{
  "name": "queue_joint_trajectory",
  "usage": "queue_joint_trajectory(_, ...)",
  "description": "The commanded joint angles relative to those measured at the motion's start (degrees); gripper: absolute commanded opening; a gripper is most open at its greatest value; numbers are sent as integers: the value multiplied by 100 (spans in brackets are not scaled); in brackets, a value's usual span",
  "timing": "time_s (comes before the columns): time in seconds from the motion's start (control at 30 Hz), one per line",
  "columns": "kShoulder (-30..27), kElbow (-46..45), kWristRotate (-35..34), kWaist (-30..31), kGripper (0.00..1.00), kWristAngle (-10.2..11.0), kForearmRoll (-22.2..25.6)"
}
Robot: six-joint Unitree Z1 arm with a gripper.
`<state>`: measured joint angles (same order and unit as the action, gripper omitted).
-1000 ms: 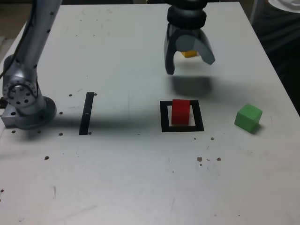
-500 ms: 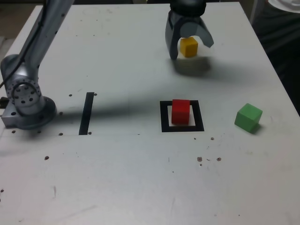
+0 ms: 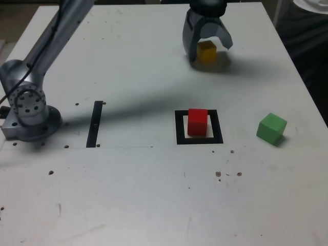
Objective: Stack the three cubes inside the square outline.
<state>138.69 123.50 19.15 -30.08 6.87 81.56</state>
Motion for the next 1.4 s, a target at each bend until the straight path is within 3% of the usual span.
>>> queue_joint_trajectory(0.0, 86, 87, 8, -15, 86, 24, 64)
queue_joint_trajectory(0.07, 127, 155, 3, -15, 76, 58, 108)
queue_joint_trajectory(0.2, 143, 244, 2, -3, 46, 153, 101)
queue_joint_trajectory(0.3, 130, 266, 14, 9, 33, 190, 58)
queue_joint_trajectory(1.0, 69, 178, 42, 80, 33, 124, 66)
queue_joint_trajectory(1.37, -402, -321, 94, 354, 33, 94, 74)
